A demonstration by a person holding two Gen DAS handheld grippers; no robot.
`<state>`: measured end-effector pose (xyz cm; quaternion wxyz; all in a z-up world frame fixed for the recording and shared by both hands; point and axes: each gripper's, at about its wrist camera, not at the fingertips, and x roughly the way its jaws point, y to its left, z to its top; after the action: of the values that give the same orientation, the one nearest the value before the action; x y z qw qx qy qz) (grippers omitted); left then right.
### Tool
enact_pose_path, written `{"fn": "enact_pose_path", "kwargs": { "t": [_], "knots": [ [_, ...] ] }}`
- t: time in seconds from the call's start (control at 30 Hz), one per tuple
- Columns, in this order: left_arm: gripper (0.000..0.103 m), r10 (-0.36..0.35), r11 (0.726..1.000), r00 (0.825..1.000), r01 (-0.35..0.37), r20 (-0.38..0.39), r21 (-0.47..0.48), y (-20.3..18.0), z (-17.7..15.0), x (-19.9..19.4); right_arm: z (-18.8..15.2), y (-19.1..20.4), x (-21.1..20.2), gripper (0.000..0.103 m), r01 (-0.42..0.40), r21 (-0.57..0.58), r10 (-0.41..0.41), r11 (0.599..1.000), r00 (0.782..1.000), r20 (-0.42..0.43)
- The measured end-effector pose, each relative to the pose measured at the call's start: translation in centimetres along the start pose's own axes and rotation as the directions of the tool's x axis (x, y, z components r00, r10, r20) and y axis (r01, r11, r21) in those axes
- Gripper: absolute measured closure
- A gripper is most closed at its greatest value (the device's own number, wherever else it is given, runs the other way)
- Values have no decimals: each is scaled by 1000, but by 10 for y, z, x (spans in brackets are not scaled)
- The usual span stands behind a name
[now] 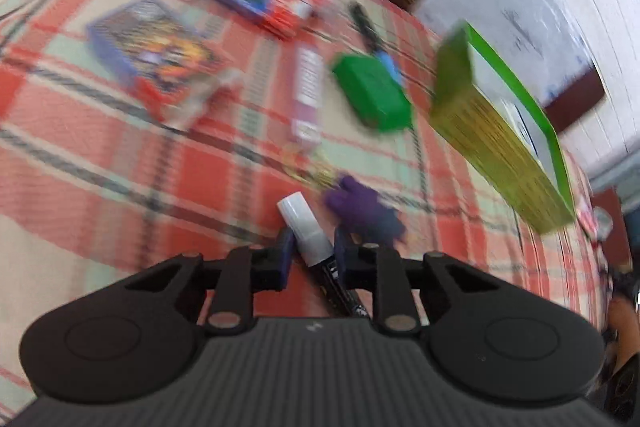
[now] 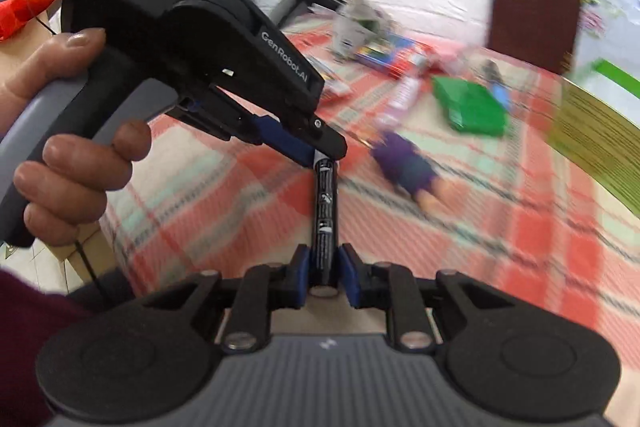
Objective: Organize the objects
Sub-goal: 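Close the left gripper on the black marker and lift it, then lower the marker into the green box and open the left gripper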
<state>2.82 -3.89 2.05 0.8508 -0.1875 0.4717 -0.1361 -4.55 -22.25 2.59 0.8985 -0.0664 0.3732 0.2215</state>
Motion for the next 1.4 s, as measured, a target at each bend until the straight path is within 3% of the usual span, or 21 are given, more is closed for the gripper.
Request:
{"fn": "enact_pose_path", "kwargs": {
  "t": [0.23,0.37,0.5,0.57,0.7,0.8,0.87,1.0,1.1,1.13,1.23,1.33,1.4],
  "knots": [
    [76,-78,958,992,102,-99,268,-103,-18,52,-44,-42,-45,85,194,137,-195,971,981,-6],
    [76,-116,937,989,141,-96,321,-136,-19,77,-55,-66,-54,85,276,264,-290,924,957,13],
    [79,-126,934,989,146,-80,326,-156,-5,81,-50,-79,-54,85,286,357,-326,890,944,57],
    [80,-172,930,983,181,-55,320,-164,8,68,-42,-79,-59,85,318,350,-377,881,919,114],
    [80,-237,894,970,197,49,402,-196,43,53,-13,-104,-72,85,333,377,-436,864,870,231],
    [80,-250,876,965,187,86,445,-223,69,64,13,-130,-69,85,381,368,-491,848,827,275],
    [80,-235,871,968,172,83,461,-233,83,80,26,-152,-60,85,391,381,-509,838,812,285],
    [79,-170,883,982,115,83,456,-239,94,113,49,-191,-30,85,392,413,-522,822,810,269],
    [75,-58,891,993,3,107,453,-235,99,127,53,-197,-18,83,407,430,-533,806,815,228],
    [75,-48,899,993,-3,106,437,-229,101,128,50,-196,-19,79,407,450,-538,795,816,212],
    [75,-83,913,993,43,83,406,-200,101,112,34,-184,-26,70,362,503,-530,785,813,241],
    [70,-126,913,985,70,115,401,-170,92,80,16,-158,-36,68,354,522,-549,776,786,285],
    [69,-153,914,978,85,143,396,-144,84,55,10,-149,-38,67,328,528,-536,783,788,304]
  ]
}}
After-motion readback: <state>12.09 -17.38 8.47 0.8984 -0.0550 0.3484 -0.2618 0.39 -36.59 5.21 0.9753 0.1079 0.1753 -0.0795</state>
